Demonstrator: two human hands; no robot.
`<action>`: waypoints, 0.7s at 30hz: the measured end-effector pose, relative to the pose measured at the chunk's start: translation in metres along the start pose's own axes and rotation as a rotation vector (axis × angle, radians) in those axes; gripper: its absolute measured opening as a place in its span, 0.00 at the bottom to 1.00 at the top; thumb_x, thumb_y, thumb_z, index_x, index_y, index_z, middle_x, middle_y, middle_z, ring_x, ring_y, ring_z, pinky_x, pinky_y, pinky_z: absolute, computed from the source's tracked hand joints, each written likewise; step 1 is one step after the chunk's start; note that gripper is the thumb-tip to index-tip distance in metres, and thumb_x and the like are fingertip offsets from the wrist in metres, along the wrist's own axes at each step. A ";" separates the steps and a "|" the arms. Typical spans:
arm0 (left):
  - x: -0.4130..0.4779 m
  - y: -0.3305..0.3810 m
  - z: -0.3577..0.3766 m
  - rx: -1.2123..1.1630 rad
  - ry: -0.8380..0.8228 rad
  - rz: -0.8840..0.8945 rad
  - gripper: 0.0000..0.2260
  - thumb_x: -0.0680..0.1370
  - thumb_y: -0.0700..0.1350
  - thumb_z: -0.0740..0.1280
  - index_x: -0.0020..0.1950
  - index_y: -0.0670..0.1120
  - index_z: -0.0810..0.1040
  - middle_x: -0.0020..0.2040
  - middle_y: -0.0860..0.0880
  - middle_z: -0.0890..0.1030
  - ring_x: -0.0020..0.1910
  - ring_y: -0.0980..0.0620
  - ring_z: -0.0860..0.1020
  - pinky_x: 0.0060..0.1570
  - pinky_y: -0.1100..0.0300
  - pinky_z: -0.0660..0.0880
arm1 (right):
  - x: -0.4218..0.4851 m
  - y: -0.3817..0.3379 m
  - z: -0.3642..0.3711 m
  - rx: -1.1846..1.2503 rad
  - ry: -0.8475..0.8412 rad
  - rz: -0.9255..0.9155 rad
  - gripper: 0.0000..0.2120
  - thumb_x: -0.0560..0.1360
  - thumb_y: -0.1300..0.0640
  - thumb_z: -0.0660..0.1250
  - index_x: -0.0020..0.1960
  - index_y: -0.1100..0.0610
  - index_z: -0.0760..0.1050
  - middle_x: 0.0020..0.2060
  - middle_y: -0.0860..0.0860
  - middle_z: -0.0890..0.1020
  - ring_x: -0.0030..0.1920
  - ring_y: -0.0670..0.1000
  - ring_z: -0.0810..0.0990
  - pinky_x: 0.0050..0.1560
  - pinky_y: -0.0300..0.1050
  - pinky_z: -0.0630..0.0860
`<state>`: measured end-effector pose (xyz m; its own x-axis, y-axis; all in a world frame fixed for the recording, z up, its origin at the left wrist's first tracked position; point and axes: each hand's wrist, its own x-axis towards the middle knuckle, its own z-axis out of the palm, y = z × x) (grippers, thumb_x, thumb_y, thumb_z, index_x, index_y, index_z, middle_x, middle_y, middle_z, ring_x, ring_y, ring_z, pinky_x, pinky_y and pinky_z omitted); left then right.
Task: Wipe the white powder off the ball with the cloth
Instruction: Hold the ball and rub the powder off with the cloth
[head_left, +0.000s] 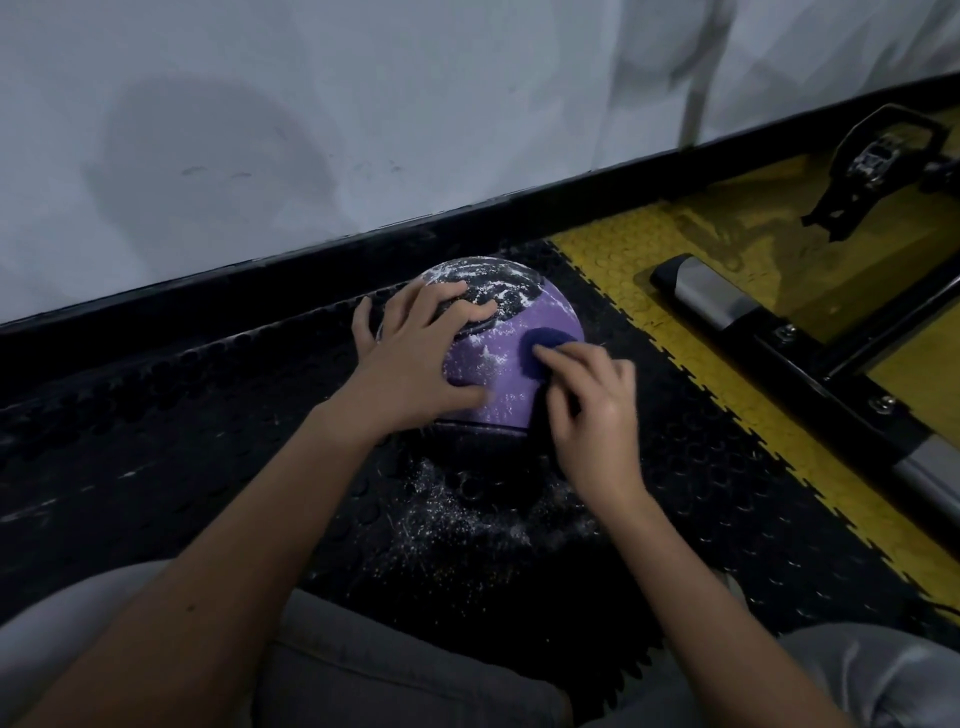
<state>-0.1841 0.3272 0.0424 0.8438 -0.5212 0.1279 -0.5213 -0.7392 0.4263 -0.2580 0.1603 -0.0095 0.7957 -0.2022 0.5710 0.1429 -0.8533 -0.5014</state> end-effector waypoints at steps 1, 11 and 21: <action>0.000 0.000 0.000 -0.010 0.003 0.002 0.31 0.67 0.56 0.72 0.68 0.63 0.63 0.72 0.61 0.56 0.73 0.58 0.45 0.68 0.46 0.34 | 0.003 0.009 -0.002 0.006 0.031 0.079 0.14 0.75 0.64 0.61 0.57 0.61 0.79 0.52 0.54 0.79 0.48 0.56 0.72 0.53 0.25 0.59; 0.000 -0.001 0.000 -0.006 0.007 -0.008 0.32 0.68 0.56 0.72 0.68 0.63 0.63 0.72 0.61 0.56 0.72 0.59 0.45 0.68 0.47 0.33 | -0.010 0.005 0.003 0.023 0.032 0.022 0.14 0.76 0.62 0.60 0.58 0.61 0.78 0.53 0.54 0.79 0.48 0.54 0.71 0.53 0.28 0.60; 0.002 -0.003 -0.003 -0.006 0.005 -0.017 0.32 0.67 0.57 0.72 0.68 0.63 0.63 0.72 0.61 0.56 0.72 0.59 0.45 0.68 0.47 0.33 | -0.019 0.005 0.007 -0.034 0.017 -0.113 0.15 0.75 0.62 0.59 0.59 0.62 0.78 0.54 0.55 0.79 0.48 0.54 0.69 0.53 0.39 0.66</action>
<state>-0.1809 0.3293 0.0441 0.8531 -0.5064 0.1255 -0.5062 -0.7454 0.4338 -0.2686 0.1628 -0.0277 0.7658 -0.1116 0.6333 0.2110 -0.8867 -0.4114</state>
